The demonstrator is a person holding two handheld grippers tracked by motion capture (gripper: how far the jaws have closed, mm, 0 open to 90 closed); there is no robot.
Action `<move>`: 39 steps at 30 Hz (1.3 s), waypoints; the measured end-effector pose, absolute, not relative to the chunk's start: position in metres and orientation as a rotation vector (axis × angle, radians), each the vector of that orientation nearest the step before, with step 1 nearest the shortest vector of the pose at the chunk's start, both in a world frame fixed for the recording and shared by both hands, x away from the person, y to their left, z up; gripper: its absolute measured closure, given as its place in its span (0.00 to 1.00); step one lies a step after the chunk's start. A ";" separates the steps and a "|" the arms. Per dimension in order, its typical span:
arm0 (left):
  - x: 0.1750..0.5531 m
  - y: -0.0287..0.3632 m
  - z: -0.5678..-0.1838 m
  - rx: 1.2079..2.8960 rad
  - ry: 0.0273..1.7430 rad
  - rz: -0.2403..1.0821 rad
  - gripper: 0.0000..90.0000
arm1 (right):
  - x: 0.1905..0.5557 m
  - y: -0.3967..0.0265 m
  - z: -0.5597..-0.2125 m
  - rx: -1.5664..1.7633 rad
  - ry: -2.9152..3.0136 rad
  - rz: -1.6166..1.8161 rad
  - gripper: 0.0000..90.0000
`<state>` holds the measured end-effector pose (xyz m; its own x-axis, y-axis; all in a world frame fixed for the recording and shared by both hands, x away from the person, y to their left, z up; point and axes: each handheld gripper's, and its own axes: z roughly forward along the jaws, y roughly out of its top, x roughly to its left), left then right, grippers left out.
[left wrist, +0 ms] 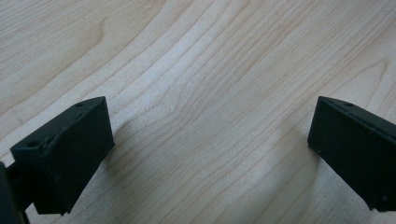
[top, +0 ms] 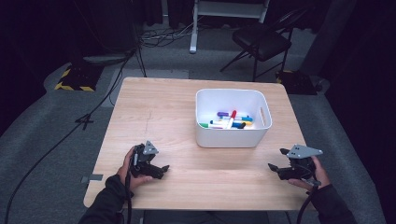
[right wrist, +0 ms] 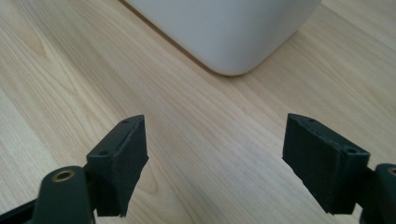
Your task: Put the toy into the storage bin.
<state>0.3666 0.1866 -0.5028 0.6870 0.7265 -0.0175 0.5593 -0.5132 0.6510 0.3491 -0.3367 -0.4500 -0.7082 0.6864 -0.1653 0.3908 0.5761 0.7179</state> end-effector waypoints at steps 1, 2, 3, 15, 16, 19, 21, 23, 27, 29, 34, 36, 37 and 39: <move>0.367 0.187 -0.503 2.259 0.981 0.340 0.00 | 0.349 -0.338 -0.452 0.868 2.382 0.926 0.25; 0.367 0.187 -0.503 2.259 0.981 0.340 0.00 | 0.348 -0.339 -0.454 0.875 2.383 0.918 0.25; 0.367 0.187 -0.503 2.259 0.981 0.341 0.00 | 0.347 -0.340 -0.456 0.879 2.385 0.919 0.25; 0.367 0.187 -0.503 2.259 0.980 0.339 0.00 | 0.338 -0.359 -0.486 0.927 2.400 0.862 0.23; 0.367 0.187 -0.503 2.260 0.980 0.338 0.00 | 0.337 -0.360 -0.488 0.942 2.396 0.862 0.23; 0.367 0.187 -0.503 2.260 0.980 0.338 0.00 | 0.334 -0.367 -0.493 0.969 2.391 0.883 0.22; 0.367 0.187 -0.503 2.260 0.980 0.338 0.00 | 0.331 -0.372 -0.495 1.009 2.379 0.925 0.22; 0.367 0.187 -0.503 2.260 0.980 0.338 0.00 | 0.329 -0.377 -0.497 1.037 2.371 0.958 0.21; 0.367 0.187 -0.503 2.260 0.979 0.338 0.00 | 0.324 -0.388 -0.504 1.119 2.324 1.034 0.19; 0.367 0.187 -0.503 2.261 0.978 0.338 0.00 | 0.323 -0.389 -0.503 1.147 2.304 1.018 0.18; 0.367 0.187 -0.503 2.259 0.981 0.335 0.00 | 0.323 -0.389 -0.504 1.153 2.299 1.025 0.18; 0.367 0.187 -0.503 2.259 0.981 0.335 0.00 | 0.323 -0.389 -0.504 1.152 2.299 1.025 0.18; 0.367 0.187 -0.503 2.260 0.979 0.338 0.00 | 0.323 -0.389 -0.504 1.152 2.299 1.026 0.18; 0.367 0.187 -0.503 2.259 0.981 0.337 0.00 | 0.323 -0.389 -0.504 1.153 2.299 1.025 0.18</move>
<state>0.3669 0.1866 -0.5029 0.6882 0.7253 -0.0198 0.5601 -0.5137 0.6500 0.3226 -0.3890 -0.5038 -0.5966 0.8025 -0.0048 0.5327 0.4005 0.7455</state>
